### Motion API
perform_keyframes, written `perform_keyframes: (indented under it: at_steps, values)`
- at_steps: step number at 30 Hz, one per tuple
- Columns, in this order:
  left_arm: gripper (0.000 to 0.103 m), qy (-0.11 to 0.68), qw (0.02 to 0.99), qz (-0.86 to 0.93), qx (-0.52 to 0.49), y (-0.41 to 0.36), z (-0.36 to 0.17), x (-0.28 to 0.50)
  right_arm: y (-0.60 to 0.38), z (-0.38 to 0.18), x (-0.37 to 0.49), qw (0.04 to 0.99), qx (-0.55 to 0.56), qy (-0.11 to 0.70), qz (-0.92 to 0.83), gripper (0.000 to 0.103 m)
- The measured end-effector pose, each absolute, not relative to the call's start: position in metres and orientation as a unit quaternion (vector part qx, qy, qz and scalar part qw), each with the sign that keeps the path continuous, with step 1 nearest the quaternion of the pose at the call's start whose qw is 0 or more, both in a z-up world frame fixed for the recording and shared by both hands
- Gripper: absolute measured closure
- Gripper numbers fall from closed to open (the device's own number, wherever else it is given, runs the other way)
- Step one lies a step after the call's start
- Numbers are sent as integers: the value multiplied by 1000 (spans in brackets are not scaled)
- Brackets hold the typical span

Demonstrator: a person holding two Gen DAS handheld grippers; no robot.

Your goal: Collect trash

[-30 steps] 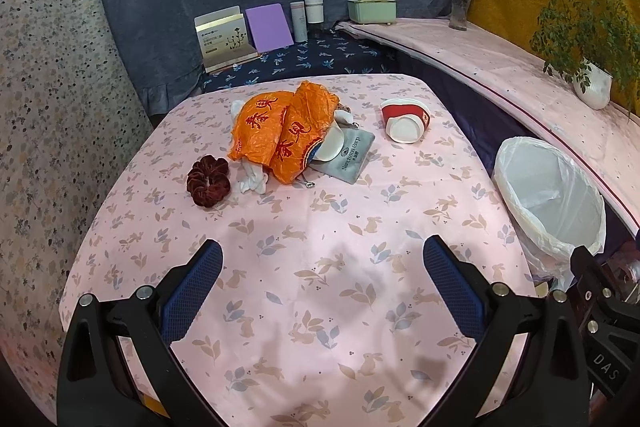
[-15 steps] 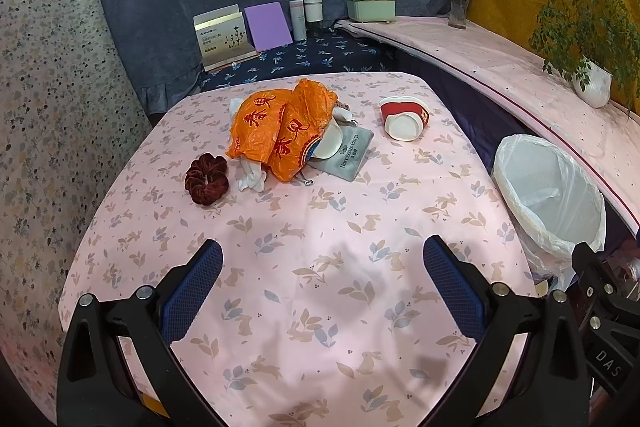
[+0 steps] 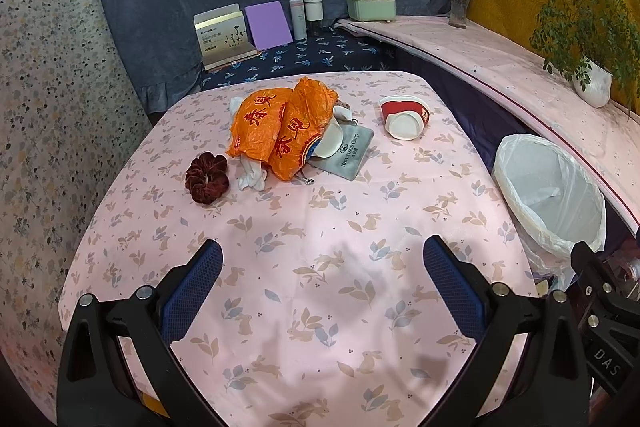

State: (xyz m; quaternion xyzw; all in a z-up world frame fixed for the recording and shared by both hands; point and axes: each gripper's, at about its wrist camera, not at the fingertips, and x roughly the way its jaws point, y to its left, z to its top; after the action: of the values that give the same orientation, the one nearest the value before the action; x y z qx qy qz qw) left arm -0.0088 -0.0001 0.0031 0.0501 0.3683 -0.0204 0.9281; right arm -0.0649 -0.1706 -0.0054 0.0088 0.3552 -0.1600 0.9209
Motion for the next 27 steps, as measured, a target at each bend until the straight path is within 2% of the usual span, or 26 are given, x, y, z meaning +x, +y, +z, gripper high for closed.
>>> perform_keyframes:
  at_steps: [27]
  values:
    - [7,369,928,-22,50,0,2,-9,-174,-6,-63,921,11,354,-165,7]
